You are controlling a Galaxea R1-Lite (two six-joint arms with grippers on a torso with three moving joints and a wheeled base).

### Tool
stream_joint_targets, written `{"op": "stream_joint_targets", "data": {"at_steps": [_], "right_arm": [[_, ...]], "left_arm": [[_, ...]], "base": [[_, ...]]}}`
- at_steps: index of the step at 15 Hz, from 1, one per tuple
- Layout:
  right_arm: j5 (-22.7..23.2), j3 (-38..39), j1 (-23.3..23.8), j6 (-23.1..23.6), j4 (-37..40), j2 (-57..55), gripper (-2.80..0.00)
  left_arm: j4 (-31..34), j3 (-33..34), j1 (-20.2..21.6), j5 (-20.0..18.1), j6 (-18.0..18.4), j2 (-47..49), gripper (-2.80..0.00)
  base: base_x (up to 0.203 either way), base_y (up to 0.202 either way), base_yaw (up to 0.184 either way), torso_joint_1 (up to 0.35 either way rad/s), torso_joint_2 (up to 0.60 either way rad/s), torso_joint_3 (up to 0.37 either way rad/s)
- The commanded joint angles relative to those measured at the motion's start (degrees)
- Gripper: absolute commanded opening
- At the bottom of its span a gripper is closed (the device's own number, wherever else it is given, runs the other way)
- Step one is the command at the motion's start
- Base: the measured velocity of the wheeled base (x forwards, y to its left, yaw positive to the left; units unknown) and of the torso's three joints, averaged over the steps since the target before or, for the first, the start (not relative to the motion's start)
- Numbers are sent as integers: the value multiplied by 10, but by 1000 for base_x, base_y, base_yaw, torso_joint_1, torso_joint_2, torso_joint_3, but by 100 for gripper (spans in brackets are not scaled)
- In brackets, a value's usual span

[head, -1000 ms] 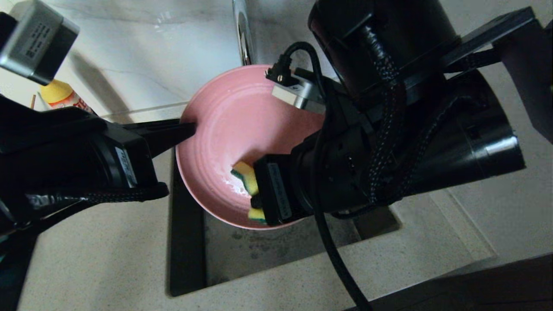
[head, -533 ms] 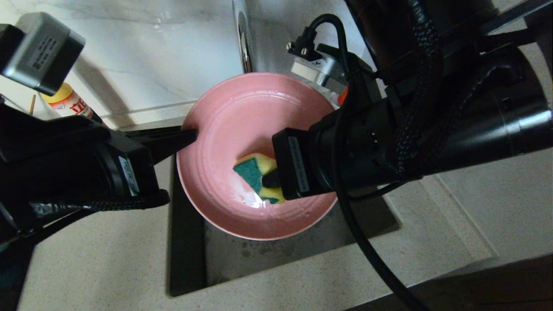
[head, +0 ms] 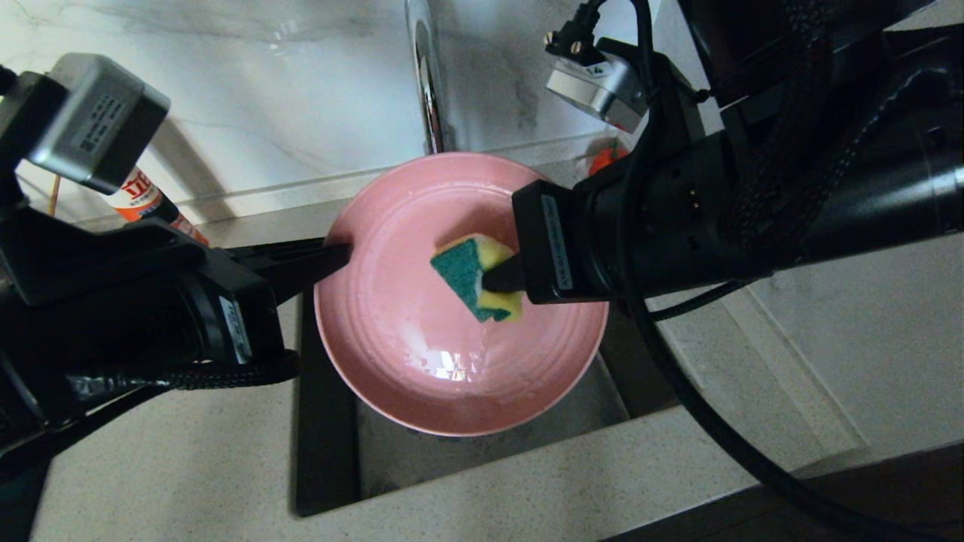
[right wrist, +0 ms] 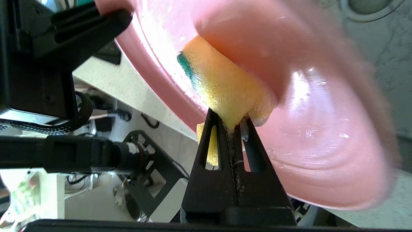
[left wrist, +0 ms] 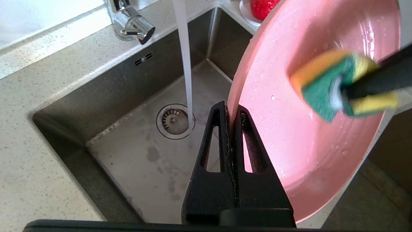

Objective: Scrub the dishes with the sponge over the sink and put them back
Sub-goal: Wipe the plate

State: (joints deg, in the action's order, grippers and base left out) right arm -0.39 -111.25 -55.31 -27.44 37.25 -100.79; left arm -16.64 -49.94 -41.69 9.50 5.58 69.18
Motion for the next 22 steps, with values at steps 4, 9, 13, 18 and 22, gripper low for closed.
{"op": "stream_joint_targets", "data": {"at_steps": [4, 9, 13, 18, 22], "right_arm": [[-9, 1, 19, 1, 22, 24, -280], [-7, 2, 17, -2, 73, 35, -280], [-4, 4, -3, -5, 79, 15, -280], [-9, 3, -44, -7, 32, -26, -280], [-44, 1, -45, 0, 5, -32, -280]], "left_arm": [[-2, -3, 0, 1, -1, -1, -280], [-11, -27, 1, 2, -5, 3, -280], [-11, -43, 1, 3, -6, 13, -280], [-10, -25, -1, 0, -5, 20, -280], [-10, 1, -1, -1, 1, 16, -280]], "base": [[0, 0, 0, 0, 0, 0], [0, 0, 0, 0, 0, 0], [0, 0, 0, 0, 0, 0], [0, 0, 0, 0, 0, 0], [0, 0, 0, 0, 0, 0]]}}
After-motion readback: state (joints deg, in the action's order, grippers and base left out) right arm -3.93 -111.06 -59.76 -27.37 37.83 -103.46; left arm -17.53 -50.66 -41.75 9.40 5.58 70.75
